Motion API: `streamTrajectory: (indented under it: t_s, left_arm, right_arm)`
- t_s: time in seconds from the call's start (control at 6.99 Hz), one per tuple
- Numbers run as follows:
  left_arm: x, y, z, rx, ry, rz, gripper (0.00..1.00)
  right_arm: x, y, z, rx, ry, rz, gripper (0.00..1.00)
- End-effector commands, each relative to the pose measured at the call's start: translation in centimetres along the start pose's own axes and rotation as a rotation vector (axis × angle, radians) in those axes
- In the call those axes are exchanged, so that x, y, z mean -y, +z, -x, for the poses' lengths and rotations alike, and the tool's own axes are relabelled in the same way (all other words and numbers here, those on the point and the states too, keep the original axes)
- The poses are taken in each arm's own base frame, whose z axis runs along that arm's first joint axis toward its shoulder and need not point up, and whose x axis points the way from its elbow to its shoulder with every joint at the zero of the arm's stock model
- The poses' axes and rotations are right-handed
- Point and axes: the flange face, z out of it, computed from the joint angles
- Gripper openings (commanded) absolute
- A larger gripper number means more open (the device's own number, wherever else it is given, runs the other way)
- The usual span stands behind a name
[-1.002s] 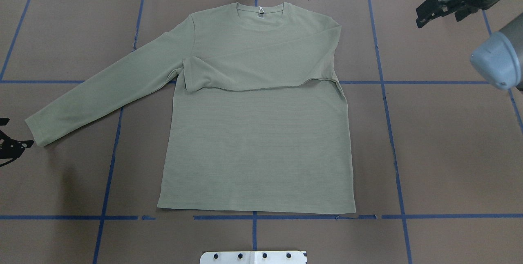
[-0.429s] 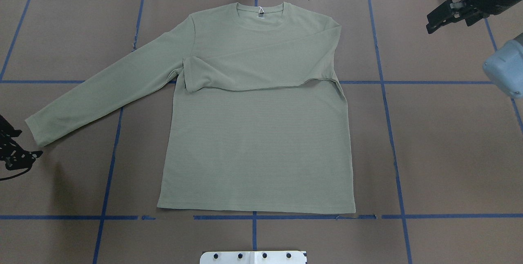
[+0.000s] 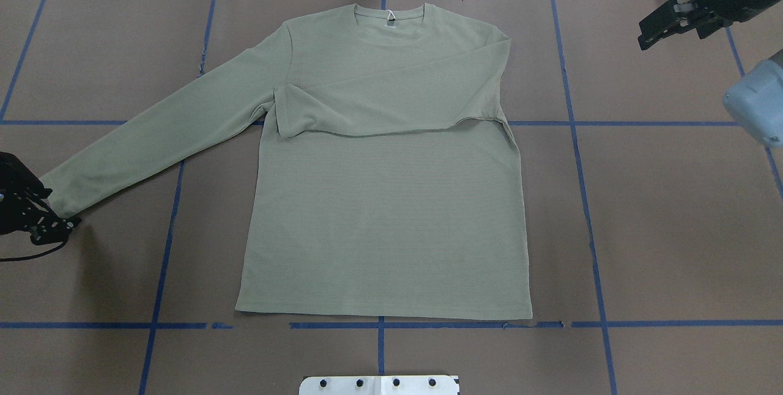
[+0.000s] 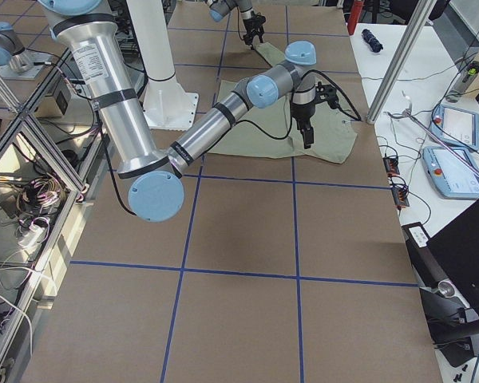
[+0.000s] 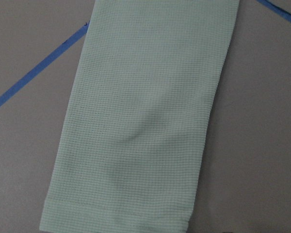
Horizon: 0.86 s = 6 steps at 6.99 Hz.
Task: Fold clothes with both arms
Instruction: 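Release the sleeve and withdraw the right gripper while the left gripper grasps the other cuff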
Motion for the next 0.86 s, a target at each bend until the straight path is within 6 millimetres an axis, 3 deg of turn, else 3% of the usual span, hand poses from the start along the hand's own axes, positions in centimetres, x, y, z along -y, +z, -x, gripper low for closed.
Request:
streamTrajectory:
  t_s: [0.0, 0.29, 0.43, 0.57, 0.72]
  left_arm:
    - [0.2, 0.5, 0.1, 0.000, 0.003, 0.000, 0.77]
    - [-0.3, 0.2, 0.2, 0.001, 0.004, 0.005, 0.40]
    - [-0.5, -0.1, 0.3, -0.002, 0.006, -0.009, 0.08]
    - [-0.9, -0.7, 0.3, -0.008, 0.008, -0.030, 0.00]
    - [-0.2, -1.3, 0.3, -0.007, 0.006, -0.049, 0.00]
  right_arm:
    - [0.0, 0.0, 0.0, -0.001, 0.003, 0.001, 1.00]
    - [-0.1, 0.1, -0.1, -0.003, 0.007, 0.001, 1.00]
    - [-0.1, 0.1, -0.1, -0.003, 0.007, 0.001, 1.00]
    - [-0.1, 0.1, -0.1, -0.003, 0.007, 0.001, 1.00]
    - [0.0, 0.1, -0.1, -0.003, 0.008, 0.003, 1.00]
